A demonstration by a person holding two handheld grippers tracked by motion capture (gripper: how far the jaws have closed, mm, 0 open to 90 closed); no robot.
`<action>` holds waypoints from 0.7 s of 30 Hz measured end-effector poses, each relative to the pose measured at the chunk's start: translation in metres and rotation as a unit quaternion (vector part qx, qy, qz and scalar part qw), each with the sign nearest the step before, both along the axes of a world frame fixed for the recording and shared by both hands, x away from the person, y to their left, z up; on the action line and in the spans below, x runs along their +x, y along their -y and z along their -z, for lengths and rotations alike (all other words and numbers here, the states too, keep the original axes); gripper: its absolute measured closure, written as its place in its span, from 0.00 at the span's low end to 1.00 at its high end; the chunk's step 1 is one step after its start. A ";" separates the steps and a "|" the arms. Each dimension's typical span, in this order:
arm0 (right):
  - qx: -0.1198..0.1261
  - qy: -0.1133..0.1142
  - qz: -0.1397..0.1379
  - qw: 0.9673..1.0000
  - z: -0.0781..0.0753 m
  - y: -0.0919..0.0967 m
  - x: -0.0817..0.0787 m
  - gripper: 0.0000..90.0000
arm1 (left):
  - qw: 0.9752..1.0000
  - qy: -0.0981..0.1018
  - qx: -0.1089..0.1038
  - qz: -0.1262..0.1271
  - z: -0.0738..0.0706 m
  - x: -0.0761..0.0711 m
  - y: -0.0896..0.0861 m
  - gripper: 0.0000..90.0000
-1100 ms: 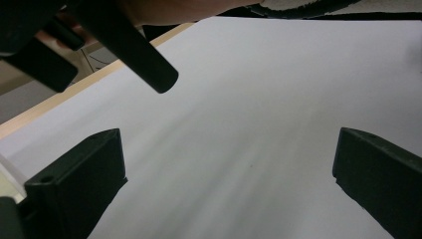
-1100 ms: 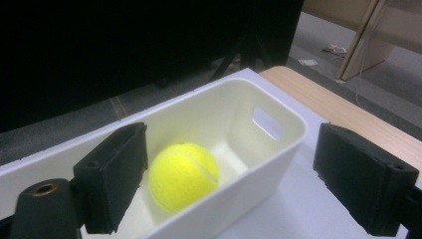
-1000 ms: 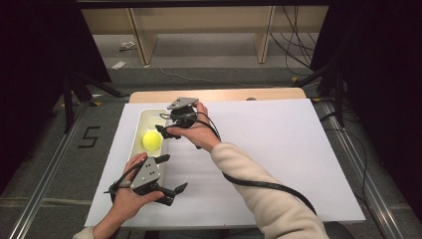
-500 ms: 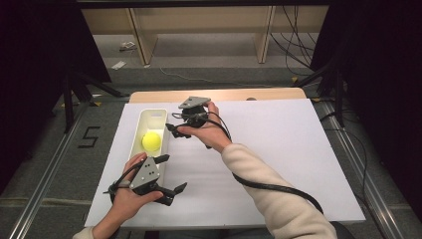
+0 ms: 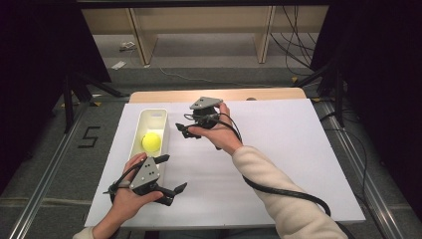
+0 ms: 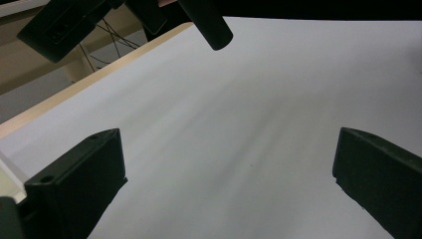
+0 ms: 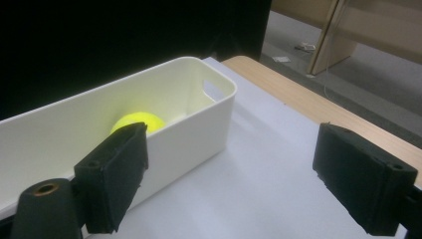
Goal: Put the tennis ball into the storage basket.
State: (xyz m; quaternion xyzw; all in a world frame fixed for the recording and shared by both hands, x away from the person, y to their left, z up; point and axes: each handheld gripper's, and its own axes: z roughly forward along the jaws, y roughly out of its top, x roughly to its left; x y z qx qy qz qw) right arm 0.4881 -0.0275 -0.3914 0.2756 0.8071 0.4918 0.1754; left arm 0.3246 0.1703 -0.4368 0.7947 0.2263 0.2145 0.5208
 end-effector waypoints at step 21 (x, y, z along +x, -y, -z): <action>-0.003 -0.003 0.016 1.000 0.006 0.033 -0.006 0.17 | 1.000 -0.001 -0.001 -0.002 0.000 0.001 -0.001 0.00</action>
